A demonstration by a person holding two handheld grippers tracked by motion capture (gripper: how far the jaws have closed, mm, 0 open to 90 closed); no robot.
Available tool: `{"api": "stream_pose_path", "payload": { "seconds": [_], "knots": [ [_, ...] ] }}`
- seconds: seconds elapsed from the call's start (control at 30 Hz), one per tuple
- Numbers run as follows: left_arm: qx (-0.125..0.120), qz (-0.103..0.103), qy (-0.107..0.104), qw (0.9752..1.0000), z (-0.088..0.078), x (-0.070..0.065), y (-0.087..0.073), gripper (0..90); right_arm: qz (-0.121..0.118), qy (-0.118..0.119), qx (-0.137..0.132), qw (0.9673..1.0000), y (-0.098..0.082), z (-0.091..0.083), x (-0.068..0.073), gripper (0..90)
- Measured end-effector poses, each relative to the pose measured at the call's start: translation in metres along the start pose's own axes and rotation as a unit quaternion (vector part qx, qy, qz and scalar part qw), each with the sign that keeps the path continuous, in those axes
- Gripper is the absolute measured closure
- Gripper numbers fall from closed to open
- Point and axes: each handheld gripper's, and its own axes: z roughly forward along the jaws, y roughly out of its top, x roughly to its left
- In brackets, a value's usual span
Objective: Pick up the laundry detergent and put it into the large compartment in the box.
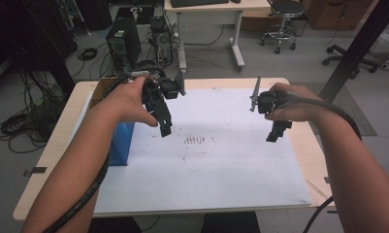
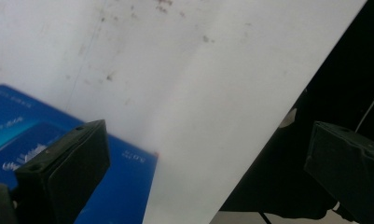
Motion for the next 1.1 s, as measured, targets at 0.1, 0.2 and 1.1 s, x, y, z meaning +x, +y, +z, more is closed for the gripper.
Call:
{"api": "stream_pose_path", "payload": {
  "seconds": [0.1, 0.2, 1.1],
  "knots": [
    [0.000, 0.021, -0.003, 0.9998, 0.001, -0.003, 0.001, 0.2, 0.000, -0.001, 0.001, 1.0000, -0.001, 0.000, 0.000, 6.7],
    [0.003, 0.035, -0.003, 0.9994, 0.001, -0.005, 0.000, 0.2, -0.001, -0.003, -0.004, 1.0000, -0.001, 0.000, 0.000, 6.7],
    [-0.004, 0.056, 0.009, 0.9984, -0.007, -0.009, -0.017, 0.2, -0.008, -0.011, -0.008, 0.9999, 0.014, -0.012, 0.003, 6.7]
  ]
}}
